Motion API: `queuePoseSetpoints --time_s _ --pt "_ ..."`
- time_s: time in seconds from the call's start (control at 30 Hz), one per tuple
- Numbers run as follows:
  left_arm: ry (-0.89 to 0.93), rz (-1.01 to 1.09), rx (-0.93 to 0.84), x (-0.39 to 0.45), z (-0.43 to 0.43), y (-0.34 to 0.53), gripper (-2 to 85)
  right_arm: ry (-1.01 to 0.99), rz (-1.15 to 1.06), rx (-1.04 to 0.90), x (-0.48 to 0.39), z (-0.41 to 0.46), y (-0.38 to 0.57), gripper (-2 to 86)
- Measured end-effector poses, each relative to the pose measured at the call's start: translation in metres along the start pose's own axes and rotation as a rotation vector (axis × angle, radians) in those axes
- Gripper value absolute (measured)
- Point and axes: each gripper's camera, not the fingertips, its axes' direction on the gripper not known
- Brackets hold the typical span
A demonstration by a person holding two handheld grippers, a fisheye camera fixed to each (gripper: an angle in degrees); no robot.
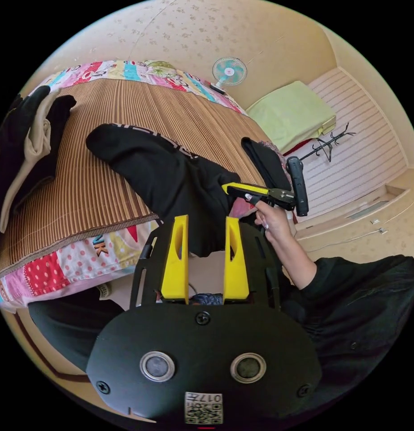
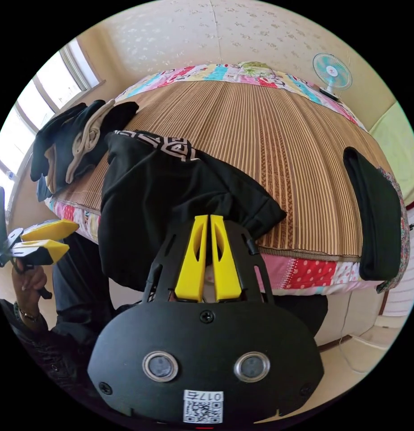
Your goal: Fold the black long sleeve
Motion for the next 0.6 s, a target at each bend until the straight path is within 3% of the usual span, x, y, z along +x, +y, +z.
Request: queuePoseSetpoints --time_s 0.4,0.6 --pt "0.098 -0.038 0.093 -0.032 -0.024 -0.027 12.6 -0.061 -0.139 0.053 -0.002 -0.029 0.004 0.7" --pt "0.087 -0.116 0.096 -0.061 -0.029 -0.045 14.6 -0.533 -0.48 0.067 -0.025 -0.035 0.023 0.9"
